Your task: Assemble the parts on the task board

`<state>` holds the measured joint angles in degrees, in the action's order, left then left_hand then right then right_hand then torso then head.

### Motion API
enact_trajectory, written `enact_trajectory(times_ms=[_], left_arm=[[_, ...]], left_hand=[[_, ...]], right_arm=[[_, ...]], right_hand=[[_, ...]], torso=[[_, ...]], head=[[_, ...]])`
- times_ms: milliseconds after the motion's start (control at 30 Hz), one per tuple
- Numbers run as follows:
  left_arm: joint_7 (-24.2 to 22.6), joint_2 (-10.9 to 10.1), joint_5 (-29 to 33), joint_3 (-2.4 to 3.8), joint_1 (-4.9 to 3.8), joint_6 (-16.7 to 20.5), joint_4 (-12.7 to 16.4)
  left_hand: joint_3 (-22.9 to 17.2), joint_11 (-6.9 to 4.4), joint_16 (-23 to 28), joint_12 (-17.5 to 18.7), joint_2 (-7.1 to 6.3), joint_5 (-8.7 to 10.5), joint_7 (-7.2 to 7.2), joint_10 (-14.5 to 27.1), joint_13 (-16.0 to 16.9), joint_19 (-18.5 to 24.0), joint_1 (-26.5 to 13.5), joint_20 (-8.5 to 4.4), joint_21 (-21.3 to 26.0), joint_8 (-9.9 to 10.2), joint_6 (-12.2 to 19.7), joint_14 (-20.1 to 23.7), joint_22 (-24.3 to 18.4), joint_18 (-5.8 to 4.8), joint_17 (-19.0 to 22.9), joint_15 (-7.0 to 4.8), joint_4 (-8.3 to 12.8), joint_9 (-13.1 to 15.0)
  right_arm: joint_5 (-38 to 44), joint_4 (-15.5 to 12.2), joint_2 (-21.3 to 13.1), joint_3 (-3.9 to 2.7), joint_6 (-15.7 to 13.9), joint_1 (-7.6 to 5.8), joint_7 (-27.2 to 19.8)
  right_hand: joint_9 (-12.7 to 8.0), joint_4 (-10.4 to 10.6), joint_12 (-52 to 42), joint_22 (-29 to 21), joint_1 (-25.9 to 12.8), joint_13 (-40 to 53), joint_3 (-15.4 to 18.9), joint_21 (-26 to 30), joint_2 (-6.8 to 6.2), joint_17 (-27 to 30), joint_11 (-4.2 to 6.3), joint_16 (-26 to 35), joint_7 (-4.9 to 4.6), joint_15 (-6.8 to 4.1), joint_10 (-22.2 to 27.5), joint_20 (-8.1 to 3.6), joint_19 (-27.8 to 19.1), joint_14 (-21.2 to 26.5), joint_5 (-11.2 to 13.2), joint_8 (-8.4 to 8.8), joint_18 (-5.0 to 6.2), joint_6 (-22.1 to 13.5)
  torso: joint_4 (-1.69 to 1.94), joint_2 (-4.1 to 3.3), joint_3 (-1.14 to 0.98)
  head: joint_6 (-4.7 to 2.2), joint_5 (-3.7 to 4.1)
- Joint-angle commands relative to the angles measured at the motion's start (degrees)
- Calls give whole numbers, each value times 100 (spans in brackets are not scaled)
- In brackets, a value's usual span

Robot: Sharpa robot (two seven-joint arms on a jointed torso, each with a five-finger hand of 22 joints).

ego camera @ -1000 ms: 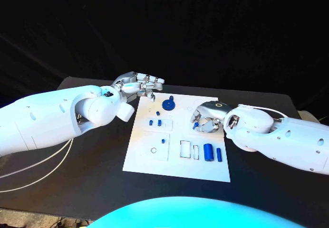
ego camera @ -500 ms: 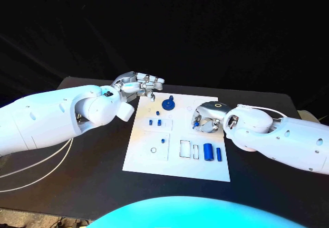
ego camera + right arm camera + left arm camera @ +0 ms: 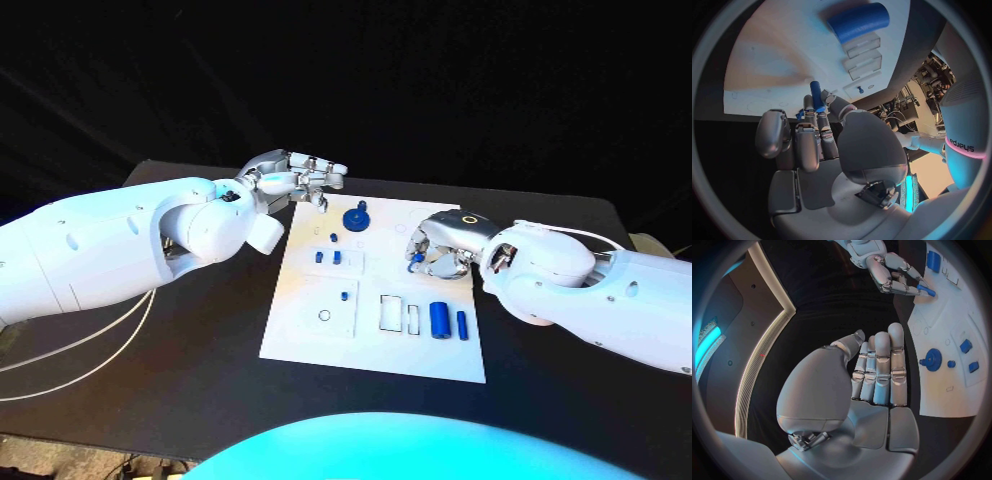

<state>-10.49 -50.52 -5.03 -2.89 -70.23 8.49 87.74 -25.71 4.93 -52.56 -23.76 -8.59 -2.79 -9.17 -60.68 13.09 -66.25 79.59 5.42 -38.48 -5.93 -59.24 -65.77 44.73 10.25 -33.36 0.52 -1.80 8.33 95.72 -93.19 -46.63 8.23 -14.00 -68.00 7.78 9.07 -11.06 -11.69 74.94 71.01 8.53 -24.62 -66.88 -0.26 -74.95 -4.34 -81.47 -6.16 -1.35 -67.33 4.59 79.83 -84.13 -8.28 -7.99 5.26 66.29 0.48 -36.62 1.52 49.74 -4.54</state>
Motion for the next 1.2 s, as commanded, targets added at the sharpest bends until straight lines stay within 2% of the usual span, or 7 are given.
enact_trajectory(times_ms=[33, 200, 367, 500, 700, 967, 1200], left_arm=[[-32, 6, 2, 2, -2, -98, -18], [-34, 30, 2, 2, -2, -109, -48], [-32, 73, 2, 1, -1, -127, -74], [-33, 118, 2, 0, -1, -133, -100], [-31, 170, 2, 0, -1, -139, -125], [-32, 226, 2, 0, -2, -148, -144], [-30, 229, 2, 0, -3, -140, -148]], left_hand=[[26, -6, 21, -30, 33, 5, 14, 50, 10, -36, 13, 9, 12, 25, 32, -37, -6, 26, 5, 4, 1, -8], [26, -6, 21, -30, 33, 5, 14, 50, 10, -36, 13, 9, 12, 25, 32, -37, -6, 26, 5, 4, 1, -8], [26, -6, 21, -30, 33, 5, 14, 50, 10, -36, 13, 9, 12, 25, 32, -37, -6, 26, 5, 4, 1, -8], [26, -6, 21, -30, 33, 5, 14, 50, 10, -36, 13, 9, 12, 25, 32, -37, -6, 26, 5, 4, 1, -8], [24, -6, 29, -37, 42, 5, 14, 53, 10, -38, 20, 9, 16, 25, 31, -41, -8, 27, 15, 3, 1, -8], [24, -6, 29, -37, 42, 5, 14, 53, 10, -38, 20, 9, 16, 25, 31, -41, -8, 27, 15, 3, 1, -8], [24, -6, 31, -38, 42, 5, 14, 54, 10, -38, 20, 8, 16, 25, 31, -42, -9, 27, 17, 3, 0, -9]], right_arm=[[-42, -311, -85, -27, -210, -66, 96], [-85, -795, -58, -55, -348, -138, 57], [-97, -925, 306, -56, -375, -103, -19], [-90, -835, 676, -38, -363, 22, -84], [-58, -592, 1148, -4, -337, 235, -134], [-34, -129, 1600, 62, -271, 488, -143], [43, 87, 1685, 89, -171, 553, -117]], right_hand=[[8, -5, -22, 261, 152, -2, -16, -11, 84, -21, 175, -38, -11, -36, -214, -21, 23, -305, 17, -34, -35, 33], [20, -17, -14, 263, 160, 0, -26, -7, 64, -23, 171, -40, -20, -33, -202, -22, 22, -306, -6, -34, -35, 19], [33, -30, 0, 265, 173, 2, -51, 0, 53, -19, 158, -39, -37, -26, -178, -21, 20, -305, -39, -26, -35, -8], [39, -34, 7, 256, 177, 3, -63, 21, 51, -17, 151, -38, -47, -22, -166, -19, 11, -305, -55, -21, -31, -22], [51, -41, 17, 251, 183, 7, -83, 41, 47, -12, 138, -37, -64, -12, -148, -14, 3, -304, -92, -14, -28, -45], [60, -38, 29, 250, 176, 9, -95, 54, 43, -19, 124, -42, -80, -1, -123, -7, -2, -306, -117, -4, -26, -74], [64, -45, 32, 252, 179, 11, -98, 53, 33, -14, 121, -40, -84, 2, -116, -5, -1, -305, -127, -1, -26, -82]], torso=[[-1, 4, 3], [11, 0, 3], [14, 2, 7], [15, -2, 12], [10, -2, 16], [4, -9, 6], [-3, -3, 4]], head=[[-5, -45], [-1, -100], [12, -207], [26, -353], [26, -511], [26, -671], [26, -689]])
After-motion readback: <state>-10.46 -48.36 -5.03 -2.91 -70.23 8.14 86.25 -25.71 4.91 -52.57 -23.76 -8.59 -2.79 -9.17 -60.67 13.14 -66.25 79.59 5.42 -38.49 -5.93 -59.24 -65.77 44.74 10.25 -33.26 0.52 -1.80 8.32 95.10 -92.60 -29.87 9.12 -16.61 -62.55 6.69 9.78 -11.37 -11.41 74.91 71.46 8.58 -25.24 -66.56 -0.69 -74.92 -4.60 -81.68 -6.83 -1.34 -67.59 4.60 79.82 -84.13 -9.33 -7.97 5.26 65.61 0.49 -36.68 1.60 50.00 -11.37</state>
